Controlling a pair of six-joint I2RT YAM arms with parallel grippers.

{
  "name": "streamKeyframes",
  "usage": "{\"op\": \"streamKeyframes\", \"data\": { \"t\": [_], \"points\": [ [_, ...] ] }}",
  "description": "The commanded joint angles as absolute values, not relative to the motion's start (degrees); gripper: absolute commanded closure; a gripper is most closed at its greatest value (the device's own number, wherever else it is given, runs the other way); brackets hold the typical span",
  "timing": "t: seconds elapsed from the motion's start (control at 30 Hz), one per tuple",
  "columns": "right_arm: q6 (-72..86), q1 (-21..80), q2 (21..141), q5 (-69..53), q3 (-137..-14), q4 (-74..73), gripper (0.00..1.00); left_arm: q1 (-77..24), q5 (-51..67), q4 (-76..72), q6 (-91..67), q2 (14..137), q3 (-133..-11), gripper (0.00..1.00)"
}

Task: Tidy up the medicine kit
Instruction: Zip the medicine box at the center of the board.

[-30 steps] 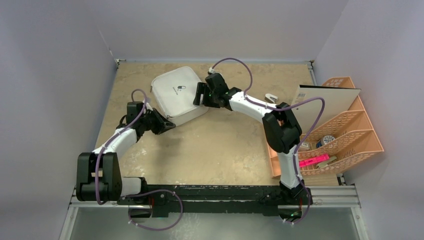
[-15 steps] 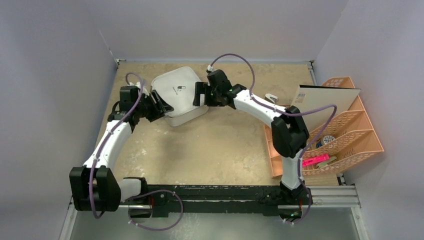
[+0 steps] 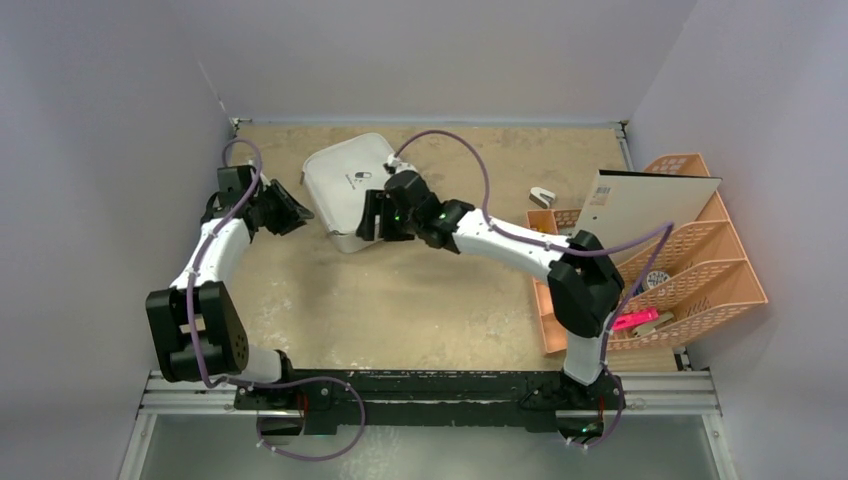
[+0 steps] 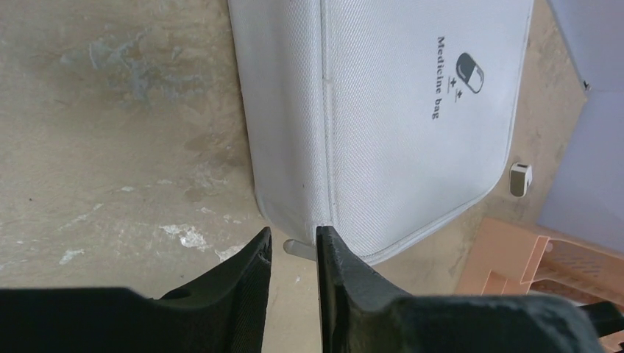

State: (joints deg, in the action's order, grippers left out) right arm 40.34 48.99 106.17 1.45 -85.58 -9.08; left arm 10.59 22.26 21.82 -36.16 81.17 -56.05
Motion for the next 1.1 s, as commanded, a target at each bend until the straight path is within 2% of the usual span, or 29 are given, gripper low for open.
{"op": "streamKeyframes", "data": {
  "t": [0.0, 0.13, 0.3, 0.6, 0.73, 1.07],
  "points": [
    [48.0, 52.6, 108.5, 4.4, -85.6, 1.5, 0.32, 10.5, 25.9, 20.9, -34.2, 83.4, -55.3, 0.75],
    [51.0, 54.0, 112.6, 4.9, -87.3, 5.1, 0.32, 10.6, 30.2, 20.0, -34.5, 85.8, -56.3, 0.79],
    [54.3, 55.0, 117.0, 7.3, -90.5, 6.2, 0.33, 10.5, 30.0, 21.9, -33.4, 86.8, -56.6, 0.84],
    [62.3, 56.8, 122.6, 12.6, -94.8, 9.3, 0.38, 11.0, 36.3, 21.2, -33.0, 92.1, -57.4, 0.87],
    [63.5, 57.5, 124.6, 13.8, -98.5, 8.4, 0.38, 11.0, 39.5, 26.1, -28.3, 96.1, -62.1, 0.88],
    [67.0, 57.4, 128.2, 11.9, -102.9, 3.7, 0.4, 11.0, 42.1, 25.3, -24.6, 94.4, -61.7, 0.9]
  ]
}}
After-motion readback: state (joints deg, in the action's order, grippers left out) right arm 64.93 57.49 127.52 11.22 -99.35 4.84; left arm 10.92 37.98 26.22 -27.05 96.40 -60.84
